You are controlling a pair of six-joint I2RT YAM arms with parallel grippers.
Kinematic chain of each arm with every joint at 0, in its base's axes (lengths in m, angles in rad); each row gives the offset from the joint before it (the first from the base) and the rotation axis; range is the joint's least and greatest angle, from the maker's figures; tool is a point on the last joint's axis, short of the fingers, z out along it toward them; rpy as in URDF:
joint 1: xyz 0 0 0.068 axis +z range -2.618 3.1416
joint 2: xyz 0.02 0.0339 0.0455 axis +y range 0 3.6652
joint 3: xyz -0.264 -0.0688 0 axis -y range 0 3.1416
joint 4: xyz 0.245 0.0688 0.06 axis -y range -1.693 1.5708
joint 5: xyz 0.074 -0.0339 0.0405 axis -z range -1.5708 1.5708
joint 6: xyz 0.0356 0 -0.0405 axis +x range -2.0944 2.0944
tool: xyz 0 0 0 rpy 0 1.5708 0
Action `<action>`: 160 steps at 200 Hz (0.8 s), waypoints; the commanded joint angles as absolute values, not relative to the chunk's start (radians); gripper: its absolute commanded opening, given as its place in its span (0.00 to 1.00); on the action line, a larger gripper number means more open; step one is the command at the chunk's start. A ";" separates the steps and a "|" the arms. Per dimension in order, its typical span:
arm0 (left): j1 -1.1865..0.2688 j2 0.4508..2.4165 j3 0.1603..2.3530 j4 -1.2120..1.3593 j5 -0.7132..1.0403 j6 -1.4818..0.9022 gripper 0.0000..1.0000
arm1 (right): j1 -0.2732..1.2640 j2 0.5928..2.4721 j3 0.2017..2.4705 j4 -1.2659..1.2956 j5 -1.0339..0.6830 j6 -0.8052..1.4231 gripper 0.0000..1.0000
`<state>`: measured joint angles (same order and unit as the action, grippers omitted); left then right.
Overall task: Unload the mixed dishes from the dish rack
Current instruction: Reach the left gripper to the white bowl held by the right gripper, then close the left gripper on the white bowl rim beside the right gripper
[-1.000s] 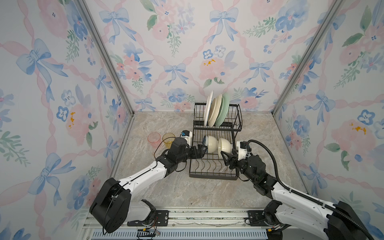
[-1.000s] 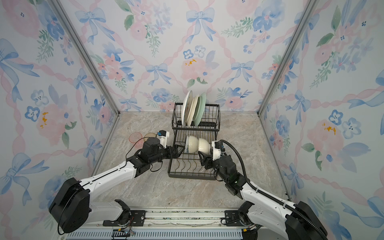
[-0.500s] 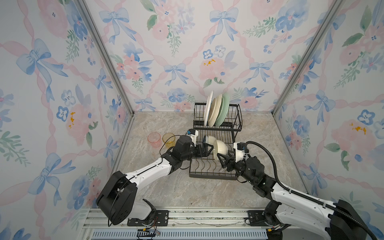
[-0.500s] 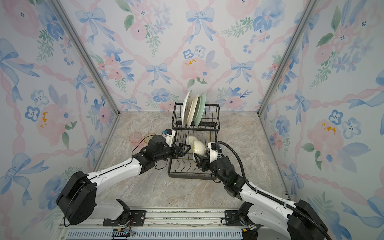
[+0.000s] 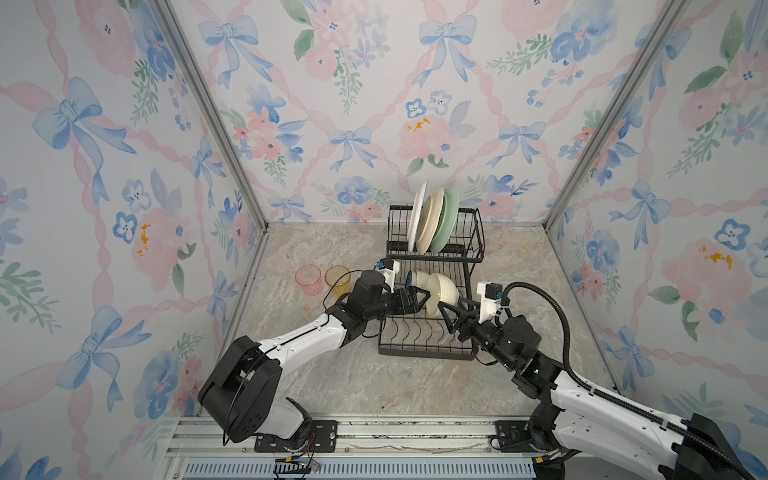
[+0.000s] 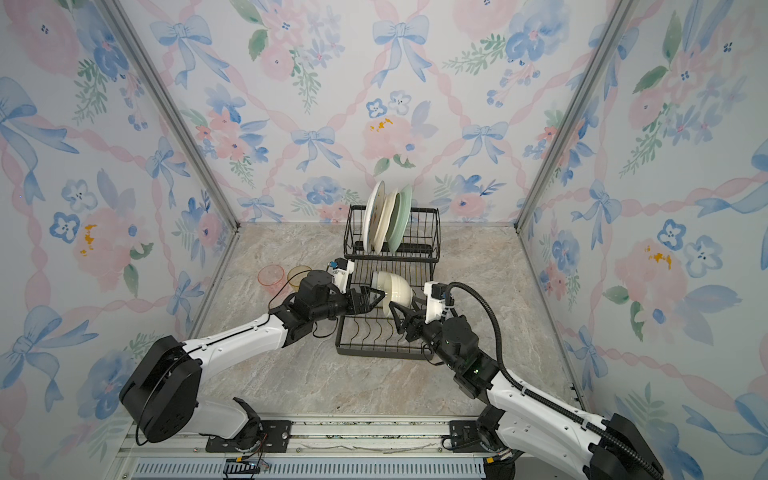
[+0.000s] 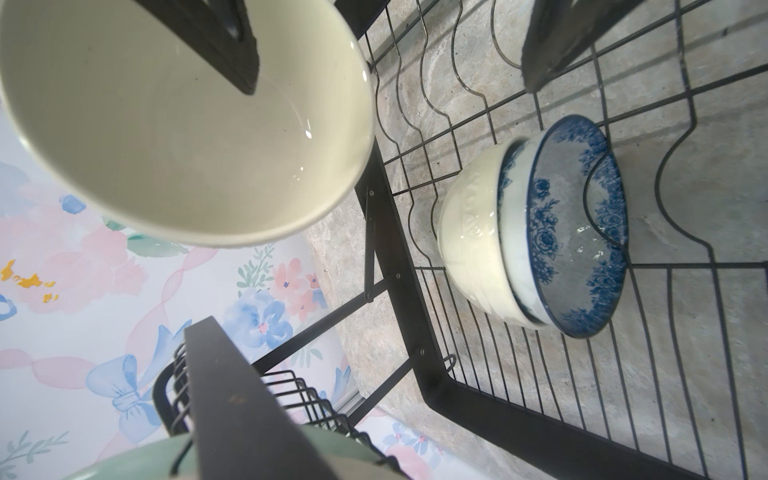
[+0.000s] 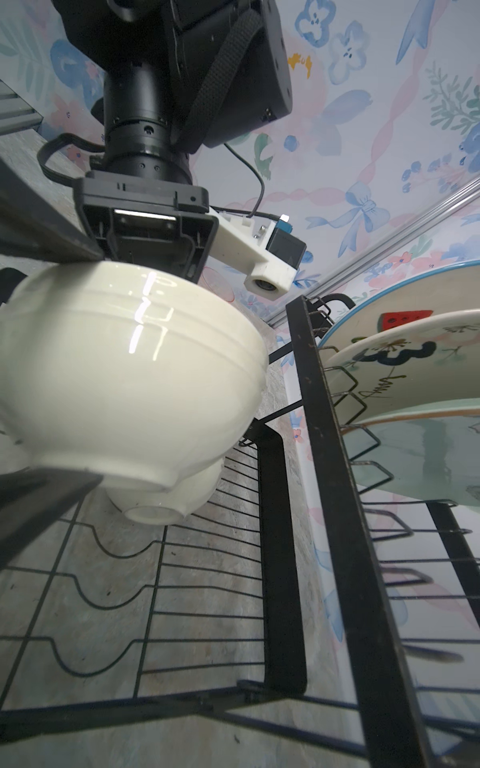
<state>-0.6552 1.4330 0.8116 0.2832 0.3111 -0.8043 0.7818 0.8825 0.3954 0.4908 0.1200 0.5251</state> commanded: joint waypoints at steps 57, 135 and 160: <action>-0.666 1.494 0.810 0.439 0.411 -0.925 0.83 | 0.799 0.866 0.436 0.667 0.104 0.609 0.50; -0.668 1.556 0.798 0.591 0.480 -1.039 0.60 | 0.812 0.898 0.436 0.718 0.089 0.618 0.50; -0.669 1.562 0.798 0.610 0.487 -1.049 0.50 | 0.813 0.916 0.439 0.737 0.075 0.650 0.51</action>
